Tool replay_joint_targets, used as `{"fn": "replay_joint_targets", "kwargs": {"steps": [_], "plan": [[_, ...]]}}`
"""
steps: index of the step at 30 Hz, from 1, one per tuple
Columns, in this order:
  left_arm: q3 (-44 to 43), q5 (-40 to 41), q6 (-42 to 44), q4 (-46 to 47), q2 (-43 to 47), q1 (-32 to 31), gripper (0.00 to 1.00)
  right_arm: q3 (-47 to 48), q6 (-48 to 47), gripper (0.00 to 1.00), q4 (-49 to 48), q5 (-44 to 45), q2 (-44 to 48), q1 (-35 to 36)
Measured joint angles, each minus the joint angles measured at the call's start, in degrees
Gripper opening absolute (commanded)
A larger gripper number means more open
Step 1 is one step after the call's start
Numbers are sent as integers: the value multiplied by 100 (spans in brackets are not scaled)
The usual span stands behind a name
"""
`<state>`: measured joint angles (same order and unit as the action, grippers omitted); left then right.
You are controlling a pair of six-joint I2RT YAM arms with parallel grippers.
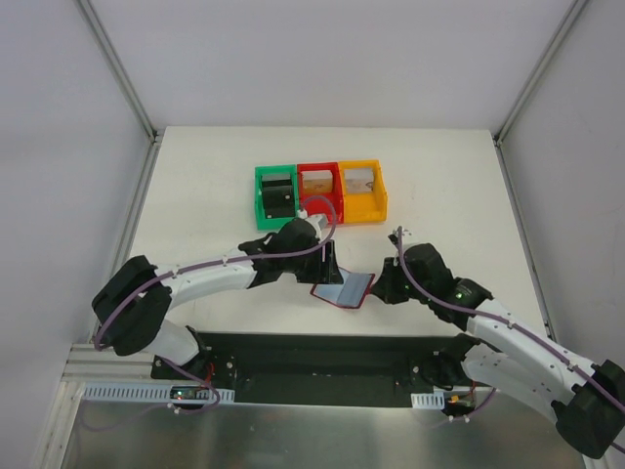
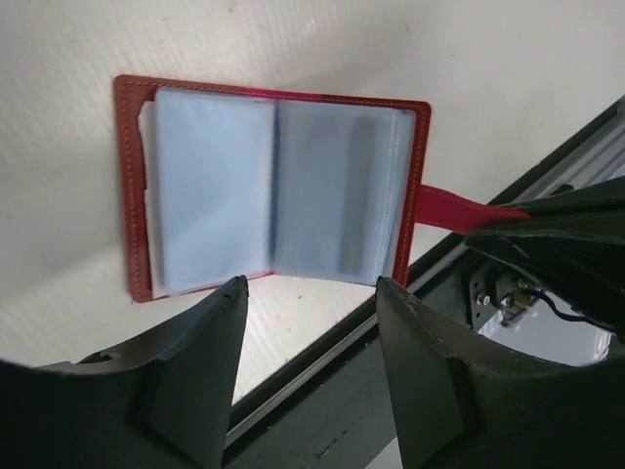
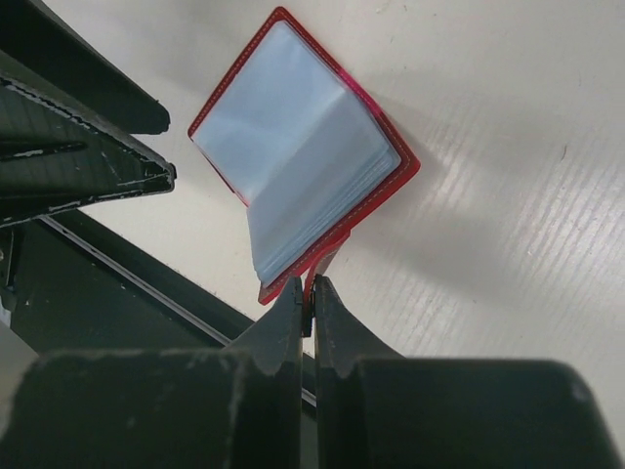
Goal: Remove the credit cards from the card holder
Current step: Remove the credit card from the card holder.
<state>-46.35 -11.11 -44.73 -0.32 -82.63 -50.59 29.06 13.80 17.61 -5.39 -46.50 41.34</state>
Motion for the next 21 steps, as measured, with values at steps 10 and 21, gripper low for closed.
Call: {"fn": "replay_joint_targets", "kwargs": {"steps": [10, 21], "plan": [[-533, -328, 278, 2, -710, -271, 57, -70, -125, 0, 76, 22, -7, -52], [-892, -448, 625, 0, -1215, -382, 61, -68, -236, 0, 155, 11, -7, -76]]}}
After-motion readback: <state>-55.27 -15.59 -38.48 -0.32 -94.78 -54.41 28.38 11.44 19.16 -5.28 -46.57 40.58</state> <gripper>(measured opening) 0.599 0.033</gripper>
